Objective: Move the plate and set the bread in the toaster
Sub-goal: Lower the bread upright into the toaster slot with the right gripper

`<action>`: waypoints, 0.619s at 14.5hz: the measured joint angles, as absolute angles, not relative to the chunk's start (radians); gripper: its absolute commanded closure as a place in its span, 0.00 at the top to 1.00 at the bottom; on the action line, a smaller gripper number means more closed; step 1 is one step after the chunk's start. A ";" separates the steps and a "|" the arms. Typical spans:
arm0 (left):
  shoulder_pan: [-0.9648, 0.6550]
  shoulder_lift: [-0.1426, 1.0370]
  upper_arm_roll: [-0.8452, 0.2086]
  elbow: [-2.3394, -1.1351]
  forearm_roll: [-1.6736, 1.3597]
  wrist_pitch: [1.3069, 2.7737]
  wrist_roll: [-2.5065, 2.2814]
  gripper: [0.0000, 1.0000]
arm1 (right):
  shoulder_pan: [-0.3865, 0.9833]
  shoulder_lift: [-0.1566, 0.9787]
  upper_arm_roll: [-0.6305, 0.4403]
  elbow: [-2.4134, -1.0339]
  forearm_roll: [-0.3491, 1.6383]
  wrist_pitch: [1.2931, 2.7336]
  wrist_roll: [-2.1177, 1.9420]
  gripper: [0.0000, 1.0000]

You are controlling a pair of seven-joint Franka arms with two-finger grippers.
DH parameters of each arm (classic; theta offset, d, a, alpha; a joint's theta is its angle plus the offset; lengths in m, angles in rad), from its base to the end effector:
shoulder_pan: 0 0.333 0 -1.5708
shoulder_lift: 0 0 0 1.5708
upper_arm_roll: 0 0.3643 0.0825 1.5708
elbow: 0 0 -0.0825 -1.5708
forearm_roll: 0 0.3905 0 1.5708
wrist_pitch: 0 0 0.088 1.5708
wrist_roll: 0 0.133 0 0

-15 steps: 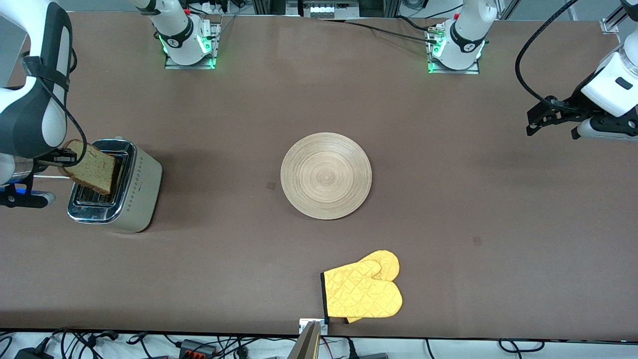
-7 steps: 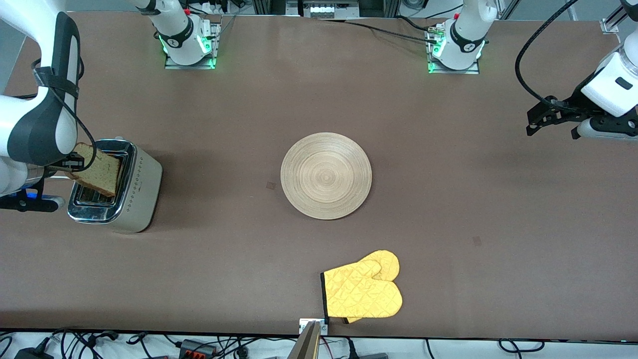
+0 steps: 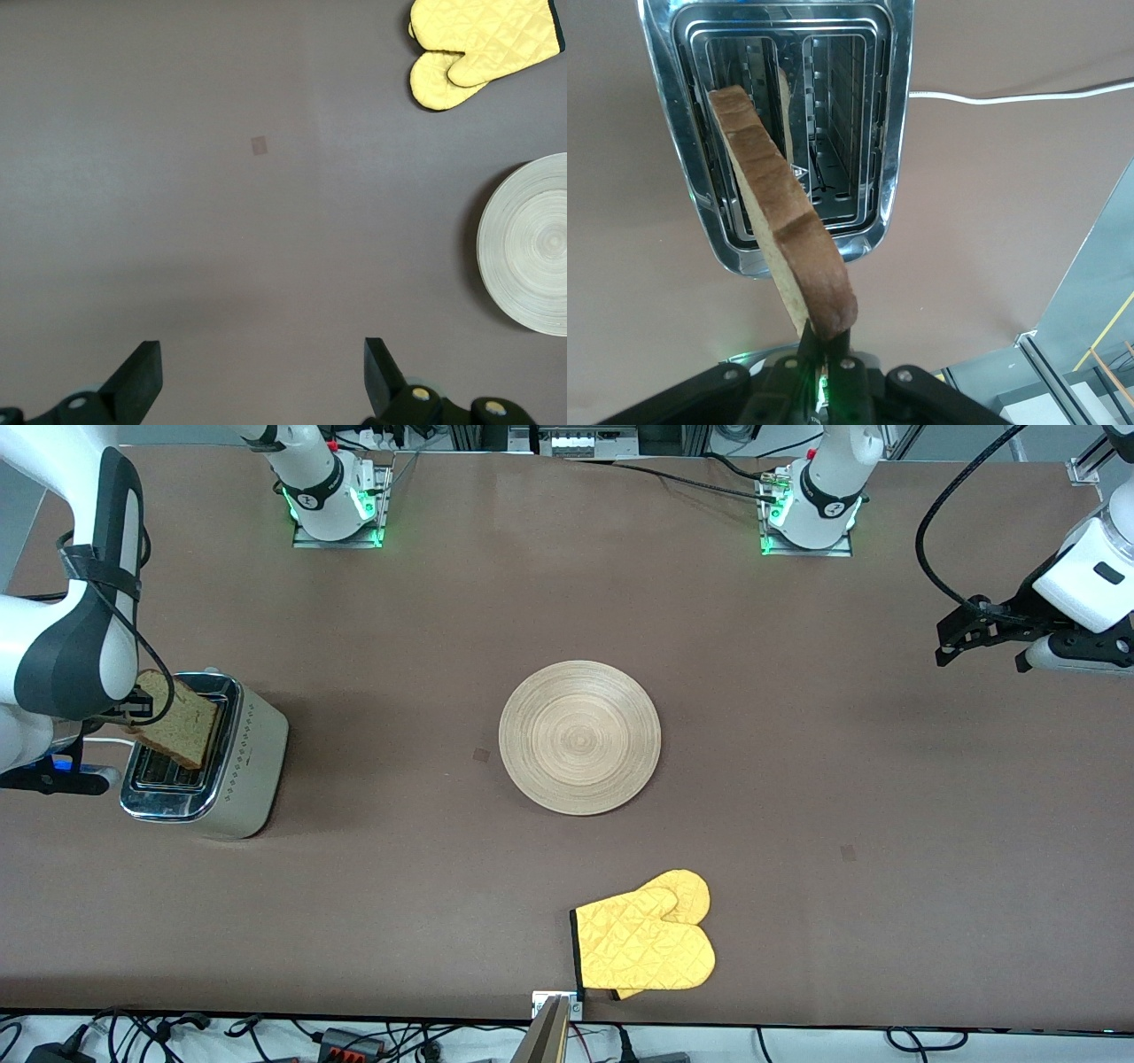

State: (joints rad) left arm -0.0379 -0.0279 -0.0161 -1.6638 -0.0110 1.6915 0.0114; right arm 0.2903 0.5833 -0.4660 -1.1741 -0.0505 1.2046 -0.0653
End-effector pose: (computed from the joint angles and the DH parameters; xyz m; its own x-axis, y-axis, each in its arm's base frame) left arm 0.5617 -0.0318 0.6285 0.9964 -0.0640 0.0557 -0.0646 -0.9979 0.0099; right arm 0.6664 -0.0440 0.4725 0.8614 -0.1670 -0.4798 -0.0392 -0.9635 0.2649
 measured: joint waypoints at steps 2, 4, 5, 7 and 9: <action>-0.038 -0.028 -0.016 -1.664 -0.011 1.691 0.011 1.00 | 0.289 0.589 -0.466 -1.174 -0.051 1.205 -0.065 0.00; -0.037 -0.028 -0.016 -1.664 -0.011 1.691 0.011 1.00 | 0.289 0.598 -0.466 -1.174 -0.051 1.206 -0.061 0.00; -0.037 -0.028 -0.016 -1.664 -0.011 1.691 0.011 1.00 | 0.290 0.603 -0.466 -1.174 -0.051 1.206 -0.060 0.00; -0.037 -0.028 -0.016 -1.664 -0.011 1.691 0.011 1.00 | 0.290 0.613 -0.465 -1.174 -0.051 1.209 -0.058 0.00; -0.037 -0.028 -0.016 -1.664 -0.011 1.691 0.011 1.00 | 0.290 0.621 -0.464 -1.174 -0.050 1.227 -0.057 0.00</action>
State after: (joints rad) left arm -0.0371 -0.0278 -0.0157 -1.6638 -0.0110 1.6912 0.0114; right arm 0.2904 0.6206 -0.4645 -1.1741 -0.0504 1.2270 -0.0575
